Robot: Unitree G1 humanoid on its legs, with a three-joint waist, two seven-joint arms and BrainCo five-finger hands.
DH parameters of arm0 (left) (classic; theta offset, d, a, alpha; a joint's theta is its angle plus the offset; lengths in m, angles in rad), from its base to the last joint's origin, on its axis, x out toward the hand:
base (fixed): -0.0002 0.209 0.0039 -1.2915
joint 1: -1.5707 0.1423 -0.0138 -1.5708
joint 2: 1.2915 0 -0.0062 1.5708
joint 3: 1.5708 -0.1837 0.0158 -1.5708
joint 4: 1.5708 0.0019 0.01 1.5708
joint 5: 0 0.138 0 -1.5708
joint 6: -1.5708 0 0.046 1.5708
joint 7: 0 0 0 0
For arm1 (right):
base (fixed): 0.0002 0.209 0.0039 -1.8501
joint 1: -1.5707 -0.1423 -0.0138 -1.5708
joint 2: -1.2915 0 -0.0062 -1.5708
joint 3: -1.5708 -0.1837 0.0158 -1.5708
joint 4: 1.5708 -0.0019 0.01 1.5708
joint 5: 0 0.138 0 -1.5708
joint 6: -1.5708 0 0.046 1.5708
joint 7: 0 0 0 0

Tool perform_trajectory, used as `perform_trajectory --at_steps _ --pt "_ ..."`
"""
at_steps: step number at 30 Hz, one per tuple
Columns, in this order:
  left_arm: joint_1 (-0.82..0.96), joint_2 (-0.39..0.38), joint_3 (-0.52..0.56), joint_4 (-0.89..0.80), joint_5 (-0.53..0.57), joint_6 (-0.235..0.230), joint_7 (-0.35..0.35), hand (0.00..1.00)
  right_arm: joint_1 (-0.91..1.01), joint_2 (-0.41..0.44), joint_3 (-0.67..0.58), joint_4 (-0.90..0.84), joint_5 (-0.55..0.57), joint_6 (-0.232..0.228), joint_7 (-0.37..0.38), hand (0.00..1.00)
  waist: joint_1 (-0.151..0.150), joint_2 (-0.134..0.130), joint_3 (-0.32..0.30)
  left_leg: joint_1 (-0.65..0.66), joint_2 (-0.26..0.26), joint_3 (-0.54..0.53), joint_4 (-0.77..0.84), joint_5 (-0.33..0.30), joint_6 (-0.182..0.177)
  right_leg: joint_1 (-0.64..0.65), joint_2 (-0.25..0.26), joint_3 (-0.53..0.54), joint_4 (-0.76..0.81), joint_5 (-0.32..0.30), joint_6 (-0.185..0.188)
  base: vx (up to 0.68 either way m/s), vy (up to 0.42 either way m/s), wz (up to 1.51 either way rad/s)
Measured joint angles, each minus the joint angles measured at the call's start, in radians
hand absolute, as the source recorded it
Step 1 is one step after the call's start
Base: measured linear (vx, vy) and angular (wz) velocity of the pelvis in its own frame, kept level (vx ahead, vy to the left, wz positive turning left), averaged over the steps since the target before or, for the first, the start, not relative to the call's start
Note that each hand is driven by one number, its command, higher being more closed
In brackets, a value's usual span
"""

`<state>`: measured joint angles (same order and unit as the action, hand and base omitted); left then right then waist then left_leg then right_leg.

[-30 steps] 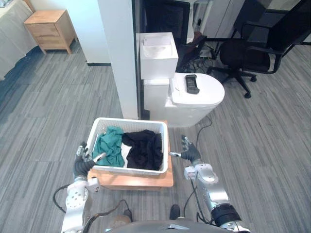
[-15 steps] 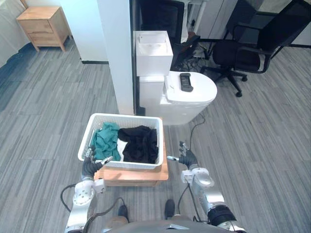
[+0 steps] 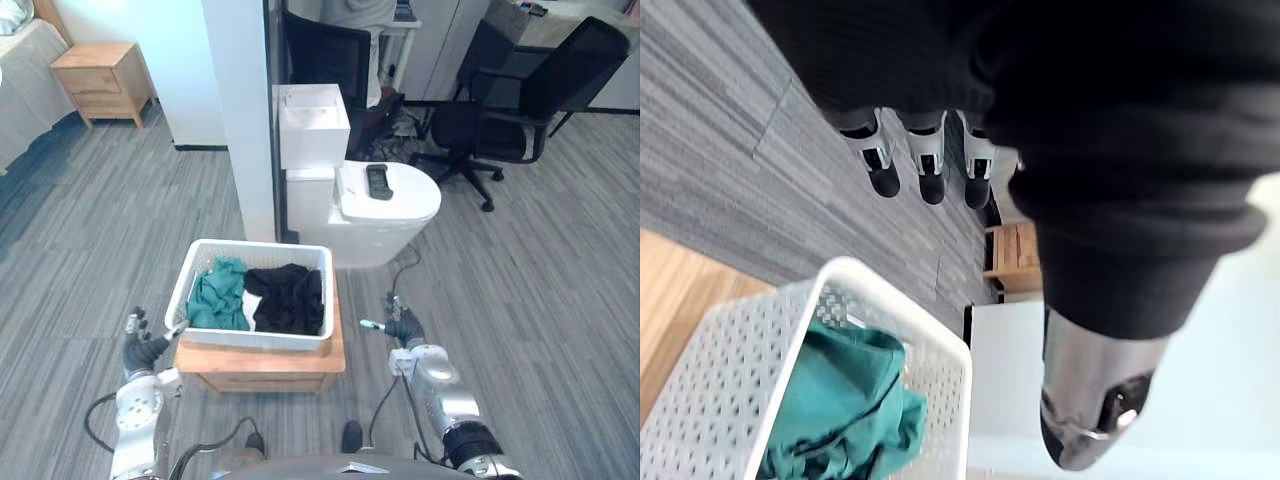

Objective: Pick up the laundry basket with both hands and put the clothes into the washing machine.

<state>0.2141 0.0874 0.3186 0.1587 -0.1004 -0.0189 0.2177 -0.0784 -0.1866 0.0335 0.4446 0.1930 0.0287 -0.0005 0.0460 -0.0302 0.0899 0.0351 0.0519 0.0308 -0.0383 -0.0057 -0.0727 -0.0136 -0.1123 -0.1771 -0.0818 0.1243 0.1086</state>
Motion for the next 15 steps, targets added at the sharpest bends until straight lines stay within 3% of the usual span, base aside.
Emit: perform_trajectory --at_steps 8,15 --pt "-0.089 0.111 0.077 0.039 0.027 0.017 0.038 0.0 -0.143 -0.065 0.007 0.007 0.016 0.02 0.001 0.0 0.046 -0.01 0.032 -0.029 0.016 -0.002 0.0 0.019 -0.015 -0.028 0.017 -0.003 0.001 0.036 -0.021 0.0 -0.028 0.02" --pt "-0.286 0.289 0.078 0.229 0.028 0.022 0.04 0.0 -0.321 -0.103 0.054 0.097 0.046 0.023 0.001 0.0 0.078 -0.059 0.101 -0.097 0.013 -0.002 0.027 0.031 -0.01 -0.09 0.014 -0.003 0.001 0.064 -0.035 -0.01 0.001 0.01"
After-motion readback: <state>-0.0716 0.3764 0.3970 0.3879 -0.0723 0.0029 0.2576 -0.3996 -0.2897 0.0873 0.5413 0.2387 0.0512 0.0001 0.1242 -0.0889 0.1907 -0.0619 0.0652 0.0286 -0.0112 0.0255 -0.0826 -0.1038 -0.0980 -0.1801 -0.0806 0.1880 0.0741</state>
